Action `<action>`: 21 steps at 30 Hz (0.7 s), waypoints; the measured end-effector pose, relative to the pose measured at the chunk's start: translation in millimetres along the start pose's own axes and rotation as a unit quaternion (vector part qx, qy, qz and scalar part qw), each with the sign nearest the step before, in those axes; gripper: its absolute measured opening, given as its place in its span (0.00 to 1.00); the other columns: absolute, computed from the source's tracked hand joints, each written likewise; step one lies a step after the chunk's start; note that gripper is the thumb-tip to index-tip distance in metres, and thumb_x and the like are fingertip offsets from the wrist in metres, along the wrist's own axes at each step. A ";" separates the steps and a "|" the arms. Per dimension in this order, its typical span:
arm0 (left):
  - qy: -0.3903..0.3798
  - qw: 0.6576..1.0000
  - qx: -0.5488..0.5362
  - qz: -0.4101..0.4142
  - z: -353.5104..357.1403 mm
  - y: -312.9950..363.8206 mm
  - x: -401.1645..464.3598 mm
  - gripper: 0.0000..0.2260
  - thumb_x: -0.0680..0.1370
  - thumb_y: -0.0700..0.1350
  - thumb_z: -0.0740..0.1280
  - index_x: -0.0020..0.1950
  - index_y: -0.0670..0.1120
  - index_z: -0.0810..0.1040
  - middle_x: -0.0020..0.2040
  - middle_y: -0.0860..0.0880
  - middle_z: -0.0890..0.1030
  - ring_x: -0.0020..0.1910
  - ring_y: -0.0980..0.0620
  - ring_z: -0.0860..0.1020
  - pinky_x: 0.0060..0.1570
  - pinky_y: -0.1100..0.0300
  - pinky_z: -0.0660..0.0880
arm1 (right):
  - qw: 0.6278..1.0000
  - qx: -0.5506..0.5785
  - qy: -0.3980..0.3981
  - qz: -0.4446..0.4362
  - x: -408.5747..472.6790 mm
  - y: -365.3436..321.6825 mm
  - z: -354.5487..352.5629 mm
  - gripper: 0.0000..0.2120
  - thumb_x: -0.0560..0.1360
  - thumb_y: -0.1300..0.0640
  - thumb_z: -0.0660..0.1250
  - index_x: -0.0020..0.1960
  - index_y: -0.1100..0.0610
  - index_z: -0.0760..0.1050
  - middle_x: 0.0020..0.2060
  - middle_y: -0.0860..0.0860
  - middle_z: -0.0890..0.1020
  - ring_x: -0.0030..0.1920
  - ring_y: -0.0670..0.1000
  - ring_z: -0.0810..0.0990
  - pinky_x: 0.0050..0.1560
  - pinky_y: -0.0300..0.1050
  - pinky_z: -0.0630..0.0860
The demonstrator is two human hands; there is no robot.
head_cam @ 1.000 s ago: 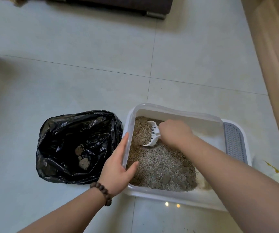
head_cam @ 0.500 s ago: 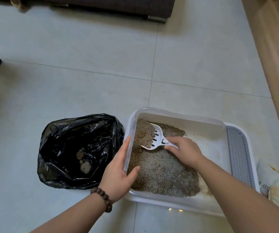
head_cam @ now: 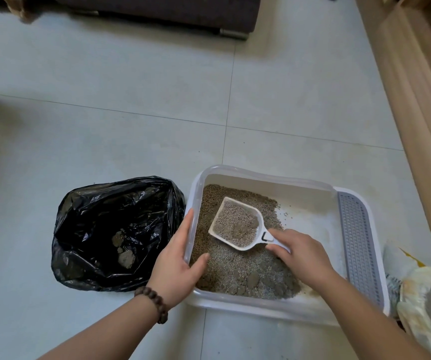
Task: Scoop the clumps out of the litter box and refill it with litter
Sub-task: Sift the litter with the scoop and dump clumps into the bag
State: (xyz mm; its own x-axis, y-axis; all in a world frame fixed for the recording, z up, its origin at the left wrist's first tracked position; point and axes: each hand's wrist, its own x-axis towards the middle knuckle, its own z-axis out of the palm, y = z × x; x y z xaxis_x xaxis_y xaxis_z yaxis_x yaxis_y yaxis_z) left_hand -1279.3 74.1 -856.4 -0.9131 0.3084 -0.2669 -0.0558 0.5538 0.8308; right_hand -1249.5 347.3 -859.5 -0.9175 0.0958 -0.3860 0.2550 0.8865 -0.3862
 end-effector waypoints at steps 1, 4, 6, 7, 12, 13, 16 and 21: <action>0.002 1.000 0.000 -0.001 0.0 0.2 0.1 0.39 0.74 0.47 0.70 0.75 0.63 0.49 0.73 0.64 0.60 0.62 0.72 0.66 0.58 0.82 0.58 | 1.000 0.011 0.007 0.009 -2.2 0.1 0.1 0.18 0.78 0.44 0.60 0.67 0.41 0.70 0.49 0.44 0.79 0.49 0.48 0.76 0.42 0.42 0.69; 0.003 1.000 0.006 0.002 -0.7 1.5 -0.3 0.39 0.75 0.46 0.70 0.76 0.62 0.49 0.74 0.62 0.60 0.66 0.71 0.63 0.62 0.75 0.59 | 1.000 -0.016 -0.009 -0.002 -7.2 -2.3 0.8 0.17 0.78 0.43 0.59 0.66 0.39 0.70 0.48 0.44 0.79 0.48 0.47 0.76 0.44 0.43 0.71; 0.001 1.000 0.008 0.002 -1.0 2.4 -0.4 0.39 0.75 0.46 0.70 0.76 0.62 0.49 0.74 0.62 0.60 0.58 0.78 0.65 0.57 0.79 0.60 | 1.000 -0.011 -0.010 -0.004 -7.8 -2.5 -1.2 0.16 0.78 0.43 0.60 0.66 0.38 0.70 0.47 0.44 0.79 0.47 0.48 0.76 0.46 0.45 0.73; 0.002 1.000 0.007 0.000 -1.1 2.5 -0.5 0.39 0.75 0.46 0.70 0.76 0.62 0.49 0.74 0.62 0.60 0.58 0.78 0.65 0.58 0.78 0.60 | 1.000 0.003 -0.002 0.005 -7.6 -2.7 -3.0 0.16 0.78 0.44 0.60 0.65 0.38 0.71 0.45 0.44 0.78 0.46 0.48 0.76 0.45 0.45 0.73; 0.006 1.000 0.005 0.001 -1.5 4.1 -0.9 0.39 0.75 0.46 0.70 0.76 0.62 0.48 0.74 0.60 0.61 0.70 0.63 0.62 0.66 0.66 0.59 | 0.999 -0.027 -0.020 -0.014 -10.4 -2.3 -5.6 0.18 0.78 0.43 0.60 0.67 0.39 0.69 0.49 0.44 0.79 0.49 0.48 0.76 0.47 0.45 0.73; 0.006 1.000 0.006 0.001 -1.4 4.0 -0.8 0.39 0.75 0.46 0.70 0.76 0.62 0.48 0.74 0.60 0.61 0.70 0.63 0.61 0.66 0.66 0.59 | 1.000 -0.008 -0.010 -0.001 -10.2 -0.5 -7.1 0.18 0.78 0.43 0.60 0.67 0.40 0.70 0.48 0.43 0.79 0.48 0.47 0.76 0.46 0.44 0.73; 0.003 1.000 0.000 0.000 -1.1 4.5 -1.3 0.39 0.75 0.46 0.70 0.75 0.63 0.47 0.73 0.61 0.60 0.70 0.63 0.61 0.67 0.65 0.59 | 0.998 -0.046 -0.025 -0.017 -10.3 3.1 -8.2 0.18 0.78 0.44 0.60 0.67 0.40 0.70 0.44 0.41 0.76 0.47 0.47 0.76 0.43 0.43 0.70; -0.003 1.000 -0.006 -0.004 0.1 2.5 -0.6 0.39 0.75 0.46 0.70 0.74 0.64 0.47 0.73 0.63 0.58 0.56 0.74 0.68 0.55 0.81 0.59 | 0.999 -0.012 0.002 0.052 -5.9 11.6 -13.7 0.21 0.77 0.43 0.61 0.69 0.45 0.70 0.54 0.45 0.80 0.50 0.49 0.77 0.47 0.46 0.74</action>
State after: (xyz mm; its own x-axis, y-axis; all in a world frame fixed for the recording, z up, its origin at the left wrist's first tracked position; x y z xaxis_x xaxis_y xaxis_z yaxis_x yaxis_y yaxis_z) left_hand -1278.8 75.4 -854.2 -0.9100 0.3090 -0.2764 -0.0679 0.5466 0.8346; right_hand -1245.3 363.2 -850.2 -0.8875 0.1890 -0.4202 0.3414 0.8822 -0.3244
